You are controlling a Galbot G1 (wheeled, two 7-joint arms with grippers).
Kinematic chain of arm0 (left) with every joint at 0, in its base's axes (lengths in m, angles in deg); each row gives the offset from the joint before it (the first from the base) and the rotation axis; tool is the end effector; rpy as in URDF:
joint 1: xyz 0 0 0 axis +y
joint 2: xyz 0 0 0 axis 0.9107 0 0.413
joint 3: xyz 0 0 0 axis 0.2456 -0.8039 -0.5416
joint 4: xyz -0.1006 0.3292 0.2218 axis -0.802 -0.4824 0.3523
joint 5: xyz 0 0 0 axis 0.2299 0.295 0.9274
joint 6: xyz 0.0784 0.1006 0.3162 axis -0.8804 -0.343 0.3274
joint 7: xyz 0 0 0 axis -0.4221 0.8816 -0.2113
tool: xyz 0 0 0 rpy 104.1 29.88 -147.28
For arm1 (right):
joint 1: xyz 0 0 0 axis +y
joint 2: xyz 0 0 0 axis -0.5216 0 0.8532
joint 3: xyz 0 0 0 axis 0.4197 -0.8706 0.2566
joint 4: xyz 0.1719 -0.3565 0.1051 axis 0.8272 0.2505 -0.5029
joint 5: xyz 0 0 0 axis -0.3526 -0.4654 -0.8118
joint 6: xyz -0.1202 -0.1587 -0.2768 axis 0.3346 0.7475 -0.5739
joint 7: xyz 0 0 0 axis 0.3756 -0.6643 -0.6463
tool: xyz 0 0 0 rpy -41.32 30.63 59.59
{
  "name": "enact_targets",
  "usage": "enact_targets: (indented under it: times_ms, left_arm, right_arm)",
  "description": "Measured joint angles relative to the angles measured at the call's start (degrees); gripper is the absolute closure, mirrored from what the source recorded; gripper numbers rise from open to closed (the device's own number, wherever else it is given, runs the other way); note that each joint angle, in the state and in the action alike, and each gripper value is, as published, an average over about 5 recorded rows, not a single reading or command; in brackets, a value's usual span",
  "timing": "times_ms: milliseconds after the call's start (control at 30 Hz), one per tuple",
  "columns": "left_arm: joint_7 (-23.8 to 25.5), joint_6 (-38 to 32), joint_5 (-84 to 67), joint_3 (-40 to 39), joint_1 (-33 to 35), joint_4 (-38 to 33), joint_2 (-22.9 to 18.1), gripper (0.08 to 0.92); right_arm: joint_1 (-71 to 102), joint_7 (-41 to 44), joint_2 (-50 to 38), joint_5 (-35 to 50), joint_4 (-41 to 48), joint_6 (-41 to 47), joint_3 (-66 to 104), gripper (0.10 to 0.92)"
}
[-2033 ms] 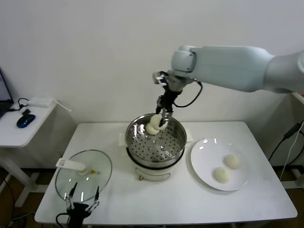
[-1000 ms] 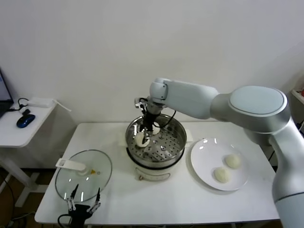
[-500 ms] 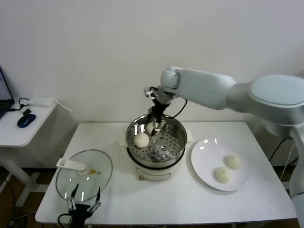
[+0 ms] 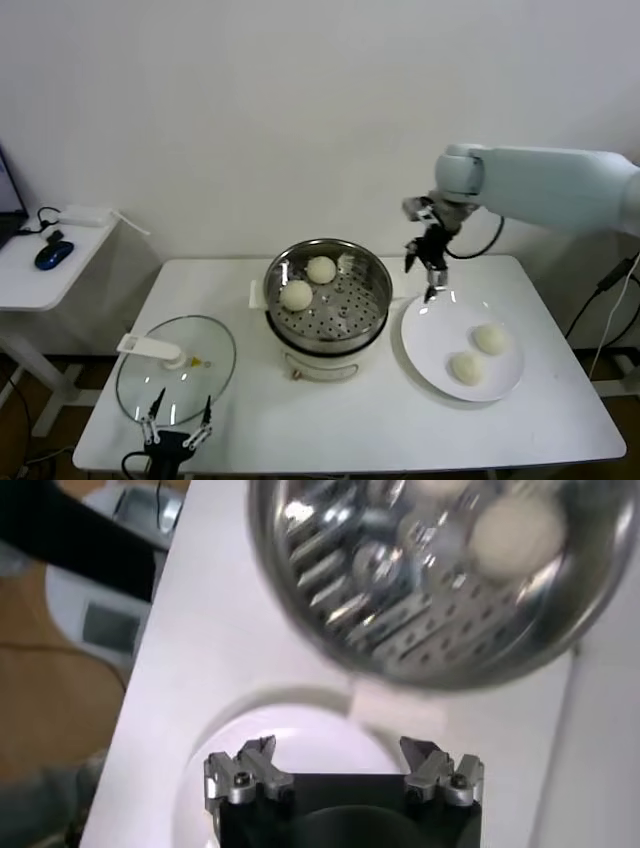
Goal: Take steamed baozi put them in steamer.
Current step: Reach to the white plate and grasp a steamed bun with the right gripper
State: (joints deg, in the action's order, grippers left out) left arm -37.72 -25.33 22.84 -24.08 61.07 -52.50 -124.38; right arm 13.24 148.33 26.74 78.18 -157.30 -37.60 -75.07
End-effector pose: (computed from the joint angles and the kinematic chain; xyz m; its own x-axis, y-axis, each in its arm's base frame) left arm 0.0545 0.0813 -0.4782 -0.9958 -0.0262 0.0878 0.0063 0.9364 0.3508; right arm 0.6060 -0.1021 -0.0371 0.0388 -0.0805 0.9960 -0.9701 -0.2421 0.0183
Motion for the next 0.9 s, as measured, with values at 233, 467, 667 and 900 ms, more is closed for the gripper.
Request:
enact_targets:
  times_ms: [233,467,667,900]
  left_arm:
    - [-0.4,-0.1,0.0,0.4,0.5,0.2,0.0,0.177]
    - [-0.5,-0.2,0.2,0.6,0.6,0.2,-0.1,0.177]
    - [-0.5,-0.2,0.4,0.6,0.7,0.3,-0.1,0.177]
    - [-0.5,-0.2,0.4,0.8,0.7,0.5,-0.1,0.177]
  right_arm:
    - [6.0,-2.7,-7.7,-8.4,-3.3,1.0,1.9,0.203]
    - [13.5,-5.2,-12.0,-14.0,-3.7,2.6,6.7,0.203]
    - [18.9,-6.8,-13.4,-16.6,-2.5,3.5,11.0,0.203]
    - [22.9,-7.5,-14.6,-18.4,-2.0,4.3,13.8,0.203]
